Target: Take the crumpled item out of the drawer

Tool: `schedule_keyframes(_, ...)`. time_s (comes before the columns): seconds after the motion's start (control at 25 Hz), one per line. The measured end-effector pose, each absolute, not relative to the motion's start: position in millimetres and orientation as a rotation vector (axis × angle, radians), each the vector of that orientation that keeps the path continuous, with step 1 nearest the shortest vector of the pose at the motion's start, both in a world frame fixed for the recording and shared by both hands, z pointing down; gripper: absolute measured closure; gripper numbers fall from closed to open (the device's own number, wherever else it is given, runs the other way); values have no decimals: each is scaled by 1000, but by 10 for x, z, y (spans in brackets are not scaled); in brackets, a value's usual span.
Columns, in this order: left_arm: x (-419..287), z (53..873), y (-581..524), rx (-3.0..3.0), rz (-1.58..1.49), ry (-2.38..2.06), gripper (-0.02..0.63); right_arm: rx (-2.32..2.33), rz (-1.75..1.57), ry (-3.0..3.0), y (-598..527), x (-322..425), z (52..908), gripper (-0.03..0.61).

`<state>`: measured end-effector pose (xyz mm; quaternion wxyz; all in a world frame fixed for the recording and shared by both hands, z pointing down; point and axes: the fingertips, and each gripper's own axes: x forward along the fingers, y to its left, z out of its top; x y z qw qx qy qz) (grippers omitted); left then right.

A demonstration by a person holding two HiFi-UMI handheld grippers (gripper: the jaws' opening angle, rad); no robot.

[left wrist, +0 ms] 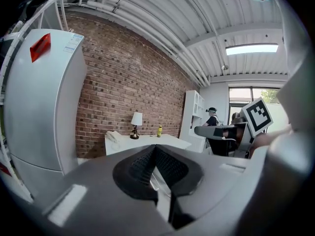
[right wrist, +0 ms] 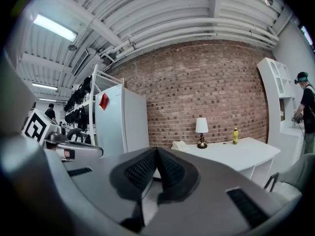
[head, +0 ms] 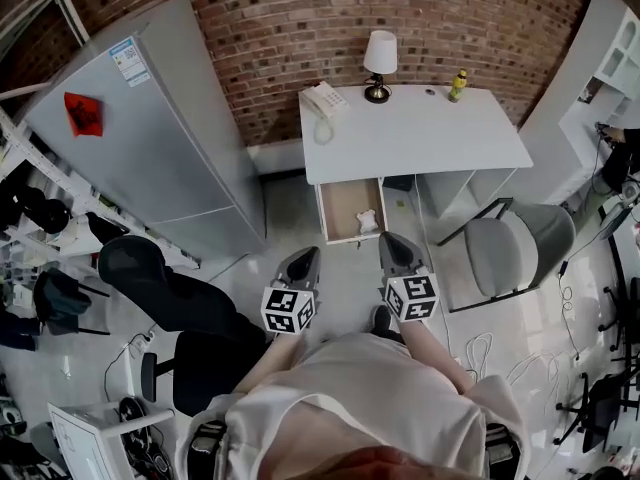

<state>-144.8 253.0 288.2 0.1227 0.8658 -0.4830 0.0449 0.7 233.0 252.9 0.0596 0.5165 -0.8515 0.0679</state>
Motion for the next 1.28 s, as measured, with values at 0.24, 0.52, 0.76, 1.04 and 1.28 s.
schedule_keyframes(0.24,-1234,3036,2082,2476,174,-1462,604,1496,232,-2622,1815,235,2693,572)
schedule_keyframes(0.52,-691,2962,1292,2427,158,-1549,604,1390,240,-2689,994,720,2712,572)
schedule_keyframes(0.76,-220,2922,796,2397,143,-1577,604,1359,206,-2710,458,1184,2646,572)
schedule_keyframes(1.04,12,2929,411,2420,180,-1558,604,1382,231,-2706,135,1395,2684,572)
schedule_keyframes(1.28,-28,2972,175,2428,198,-1527,604,1459,211,-2674,-71,1452,2666,572)
